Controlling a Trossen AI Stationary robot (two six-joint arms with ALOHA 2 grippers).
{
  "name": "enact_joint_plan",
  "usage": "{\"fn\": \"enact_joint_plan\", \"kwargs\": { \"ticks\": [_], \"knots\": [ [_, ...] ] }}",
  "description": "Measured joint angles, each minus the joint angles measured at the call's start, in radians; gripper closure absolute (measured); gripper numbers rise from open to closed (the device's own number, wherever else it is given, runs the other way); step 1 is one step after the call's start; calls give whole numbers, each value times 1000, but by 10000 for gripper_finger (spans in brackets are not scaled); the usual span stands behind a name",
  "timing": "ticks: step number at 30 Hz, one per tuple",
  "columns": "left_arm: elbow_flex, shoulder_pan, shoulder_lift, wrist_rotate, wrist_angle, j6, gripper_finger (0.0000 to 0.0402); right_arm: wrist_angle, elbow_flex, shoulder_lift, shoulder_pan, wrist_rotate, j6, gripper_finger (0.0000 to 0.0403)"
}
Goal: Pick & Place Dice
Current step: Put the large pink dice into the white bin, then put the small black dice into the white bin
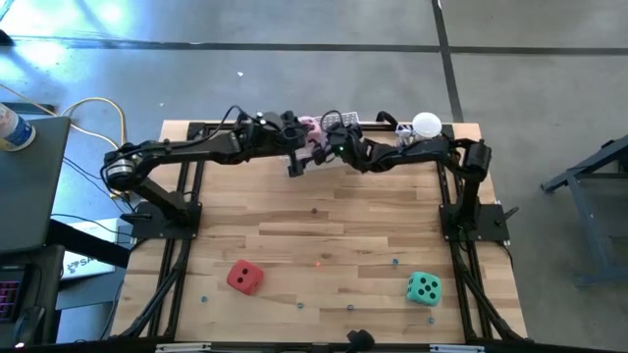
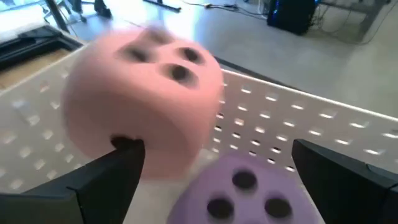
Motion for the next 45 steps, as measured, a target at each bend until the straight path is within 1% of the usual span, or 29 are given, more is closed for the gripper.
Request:
{"fn": "enact_joint_plan", "kwargs": {
  "ticks": [7, 15, 20, 25, 29, 31, 34, 36, 38, 41, 43, 45],
  "knots": [
    [-1, 3, -30, -14, 2, 13, 16, 46, -3, -8, 8, -13, -29, 3],
    [-4, 13, -71, -38, -1, -34, 16, 83, -1, -52, 36, -27, -110, 3],
    [-4, 23, -126, -52, -33, -93, 16, 81, 1, -112, 63, -26, -171, 3],
    [-5, 22, -213, -57, -134, -101, 16, 52, 4, -253, 147, -29, -247, 3],
    [-5, -2, -301, -56, -295, -135, 16, -59, 3, -350, 241, -30, -250, 3],
    [-6, -19, -344, -23, -392, -150, 16, -138, 3, -397, 294, -30, -254, 3],
    [-6, -49, -404, 100, -530, -169, 16, -261, 3, -455, 386, -12, -243, 3],
    [-14, -75, -446, 189, -596, -176, 16, -347, 3, -480, 454, 27, -197, 3],
    [-35, -107, -495, 250, -631, -201, 16, -425, 3, -494, 521, 74, -141, 3],
    [-96, -157, -578, 246, -643, -256, 16, -562, 3, -510, 614, 163, -47, 3],
    [-153, -190, -641, 200, -644, -296, 16, -681, 5, -512, 672, 220, 39, 3],
    [-221, -224, -708, 153, -635, -350, 16, -800, 4, -509, 728, 244, 136, 3]
  ]
}}
